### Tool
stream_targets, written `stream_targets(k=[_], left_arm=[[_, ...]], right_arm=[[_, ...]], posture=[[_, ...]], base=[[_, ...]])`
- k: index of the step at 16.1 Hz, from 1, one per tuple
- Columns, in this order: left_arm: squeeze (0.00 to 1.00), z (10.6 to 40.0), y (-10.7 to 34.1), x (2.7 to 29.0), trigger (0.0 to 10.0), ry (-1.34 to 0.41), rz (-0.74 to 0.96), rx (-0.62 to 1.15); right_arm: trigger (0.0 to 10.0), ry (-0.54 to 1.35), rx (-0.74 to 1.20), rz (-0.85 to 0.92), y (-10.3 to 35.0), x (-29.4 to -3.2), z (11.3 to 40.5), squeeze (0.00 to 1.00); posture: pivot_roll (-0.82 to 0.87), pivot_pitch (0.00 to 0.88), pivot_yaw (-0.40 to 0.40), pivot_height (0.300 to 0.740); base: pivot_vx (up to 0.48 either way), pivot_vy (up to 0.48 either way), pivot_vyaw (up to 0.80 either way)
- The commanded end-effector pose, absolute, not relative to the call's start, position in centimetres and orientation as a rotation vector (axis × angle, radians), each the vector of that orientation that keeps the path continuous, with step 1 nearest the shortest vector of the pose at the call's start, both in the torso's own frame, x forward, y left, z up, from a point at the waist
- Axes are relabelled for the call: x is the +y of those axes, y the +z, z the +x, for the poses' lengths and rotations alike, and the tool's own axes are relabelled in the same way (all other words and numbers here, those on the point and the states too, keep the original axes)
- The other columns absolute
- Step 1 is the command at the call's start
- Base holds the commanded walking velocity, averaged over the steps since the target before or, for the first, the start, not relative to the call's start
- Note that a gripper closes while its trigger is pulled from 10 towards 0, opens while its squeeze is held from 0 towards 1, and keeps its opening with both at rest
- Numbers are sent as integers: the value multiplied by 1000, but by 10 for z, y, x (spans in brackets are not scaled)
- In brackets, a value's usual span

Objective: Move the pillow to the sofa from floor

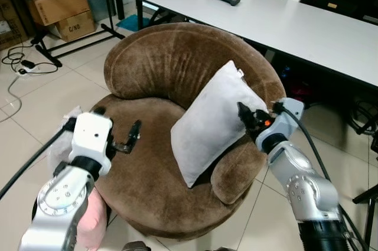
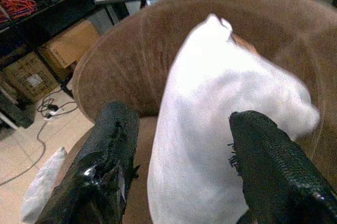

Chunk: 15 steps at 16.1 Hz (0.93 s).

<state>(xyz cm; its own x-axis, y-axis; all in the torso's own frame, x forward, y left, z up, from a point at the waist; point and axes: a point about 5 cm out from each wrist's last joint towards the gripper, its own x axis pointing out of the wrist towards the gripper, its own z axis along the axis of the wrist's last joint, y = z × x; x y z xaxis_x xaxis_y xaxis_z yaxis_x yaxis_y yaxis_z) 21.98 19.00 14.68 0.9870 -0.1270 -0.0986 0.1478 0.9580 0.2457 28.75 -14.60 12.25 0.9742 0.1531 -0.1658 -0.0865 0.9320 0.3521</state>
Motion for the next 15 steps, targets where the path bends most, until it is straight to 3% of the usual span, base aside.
stream_targets(k=[1, 7, 12, 15], left_arm=[[0, 219, 145, 193, 10000, -87, 268, 78], [0, 227, 154, 194, 10000, 21, 230, 12], [0, 226, 149, 188, 10000, -12, 203, 33], [0, 227, 149, 187, 10000, -27, 207, 31]], right_arm=[[10000, 83, 141, 242, 127, -149, 283, 0], [10000, 87, 144, 207, 137, -150, 281, 0], [10000, 40, 159, 202, 134, -155, 282, 0], [10000, 33, 126, 57, 136, -157, 282, 0]], posture=[[133, 0, -74, 740], [146, 0, -94, 740], [152, 0, -104, 740], [154, 0, -102, 740]], base=[[0, 0, 0], [0, 0, 0], [-54, 0, 0], [-183, 0, 0]])
